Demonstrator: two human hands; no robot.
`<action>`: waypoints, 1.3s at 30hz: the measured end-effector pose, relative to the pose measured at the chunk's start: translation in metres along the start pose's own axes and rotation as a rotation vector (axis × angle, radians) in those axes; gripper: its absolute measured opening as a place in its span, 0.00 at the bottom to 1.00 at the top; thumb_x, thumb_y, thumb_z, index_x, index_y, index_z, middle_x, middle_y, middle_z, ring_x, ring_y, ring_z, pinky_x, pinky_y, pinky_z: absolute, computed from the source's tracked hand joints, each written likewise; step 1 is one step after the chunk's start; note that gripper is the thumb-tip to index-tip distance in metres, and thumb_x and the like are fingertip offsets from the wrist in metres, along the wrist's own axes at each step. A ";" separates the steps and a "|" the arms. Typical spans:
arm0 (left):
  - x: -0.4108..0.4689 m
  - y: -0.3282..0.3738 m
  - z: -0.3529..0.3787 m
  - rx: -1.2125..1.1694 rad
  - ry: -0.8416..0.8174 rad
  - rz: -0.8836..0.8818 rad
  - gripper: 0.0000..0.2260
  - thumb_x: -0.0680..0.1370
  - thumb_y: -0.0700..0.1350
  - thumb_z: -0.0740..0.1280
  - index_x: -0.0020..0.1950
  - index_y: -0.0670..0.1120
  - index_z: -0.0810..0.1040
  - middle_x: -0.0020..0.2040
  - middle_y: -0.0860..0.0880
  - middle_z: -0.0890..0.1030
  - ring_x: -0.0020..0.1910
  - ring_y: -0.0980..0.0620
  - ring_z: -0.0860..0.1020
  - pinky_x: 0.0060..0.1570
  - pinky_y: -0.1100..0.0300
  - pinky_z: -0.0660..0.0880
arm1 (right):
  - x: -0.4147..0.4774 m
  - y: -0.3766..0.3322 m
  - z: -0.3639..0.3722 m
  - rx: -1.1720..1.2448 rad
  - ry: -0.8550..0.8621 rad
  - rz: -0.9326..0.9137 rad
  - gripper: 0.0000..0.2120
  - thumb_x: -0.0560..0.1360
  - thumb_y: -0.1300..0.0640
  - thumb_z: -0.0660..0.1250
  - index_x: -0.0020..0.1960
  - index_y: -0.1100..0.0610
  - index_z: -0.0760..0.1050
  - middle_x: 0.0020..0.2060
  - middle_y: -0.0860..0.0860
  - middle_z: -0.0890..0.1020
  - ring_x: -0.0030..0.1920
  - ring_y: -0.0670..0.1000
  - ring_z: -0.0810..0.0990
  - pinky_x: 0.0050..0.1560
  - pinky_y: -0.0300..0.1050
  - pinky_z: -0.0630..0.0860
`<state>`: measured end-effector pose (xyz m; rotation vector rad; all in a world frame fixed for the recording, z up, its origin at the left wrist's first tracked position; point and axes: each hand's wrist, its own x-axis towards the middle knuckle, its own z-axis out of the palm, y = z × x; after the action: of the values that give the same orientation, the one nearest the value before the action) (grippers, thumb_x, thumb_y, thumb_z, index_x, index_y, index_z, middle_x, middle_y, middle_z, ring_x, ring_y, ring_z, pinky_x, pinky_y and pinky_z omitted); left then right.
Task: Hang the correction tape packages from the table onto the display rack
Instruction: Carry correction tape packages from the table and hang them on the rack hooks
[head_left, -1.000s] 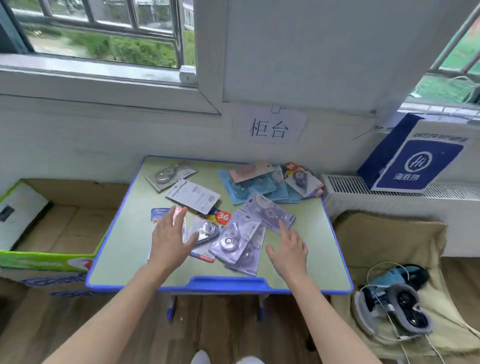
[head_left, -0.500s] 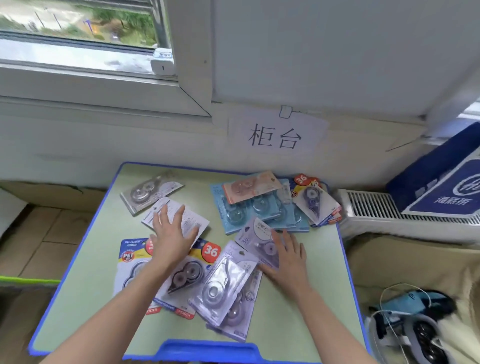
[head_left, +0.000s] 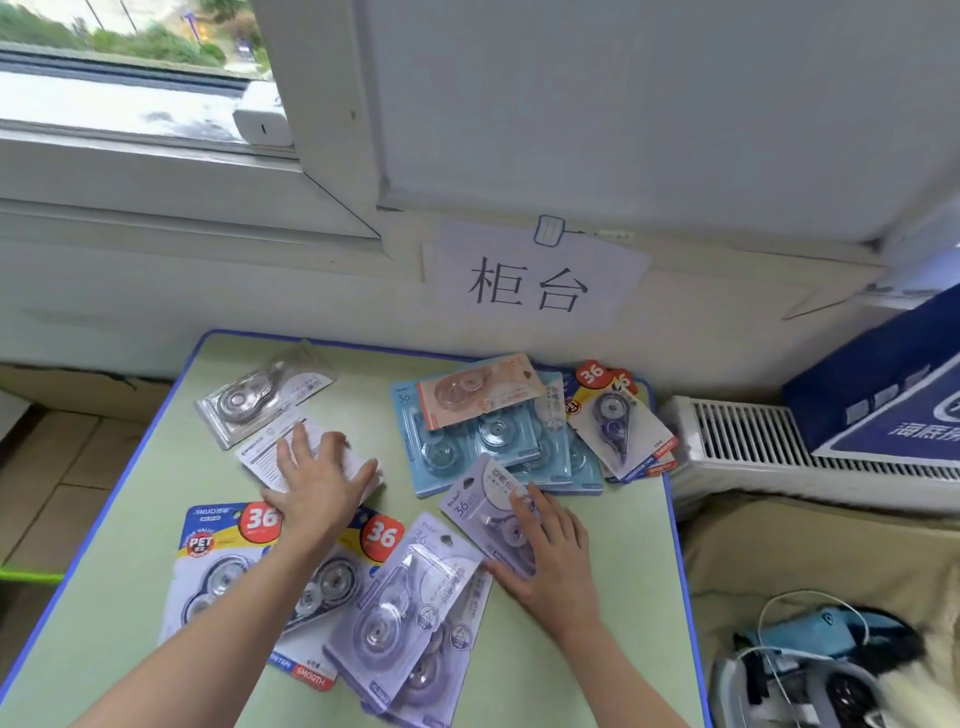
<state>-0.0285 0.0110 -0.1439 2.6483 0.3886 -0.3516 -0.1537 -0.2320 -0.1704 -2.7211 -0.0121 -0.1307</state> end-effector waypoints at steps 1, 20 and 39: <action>-0.001 0.001 0.001 -0.006 0.015 0.001 0.20 0.75 0.58 0.67 0.64 0.53 0.70 0.78 0.47 0.48 0.76 0.45 0.45 0.66 0.31 0.52 | 0.000 0.001 0.000 -0.003 0.020 -0.003 0.36 0.71 0.29 0.55 0.67 0.54 0.70 0.66 0.56 0.75 0.61 0.55 0.74 0.62 0.49 0.64; -0.042 -0.036 -0.027 -0.125 0.082 0.365 0.19 0.72 0.52 0.72 0.60 0.52 0.73 0.77 0.49 0.52 0.76 0.50 0.47 0.66 0.34 0.54 | -0.049 -0.023 0.005 -0.065 0.293 0.127 0.35 0.59 0.48 0.79 0.63 0.56 0.72 0.58 0.61 0.79 0.51 0.61 0.82 0.48 0.55 0.77; -0.193 -0.113 -0.028 -0.084 -0.172 0.946 0.18 0.72 0.48 0.72 0.60 0.50 0.73 0.76 0.47 0.55 0.75 0.47 0.51 0.64 0.37 0.59 | -0.281 -0.168 0.017 -0.008 0.767 0.989 0.29 0.66 0.50 0.77 0.64 0.59 0.75 0.64 0.58 0.74 0.60 0.61 0.75 0.55 0.56 0.70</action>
<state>-0.2388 0.0798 -0.1043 2.3661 -0.8592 -0.2286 -0.4362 -0.0686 -0.1443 -2.1891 1.4721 -0.8249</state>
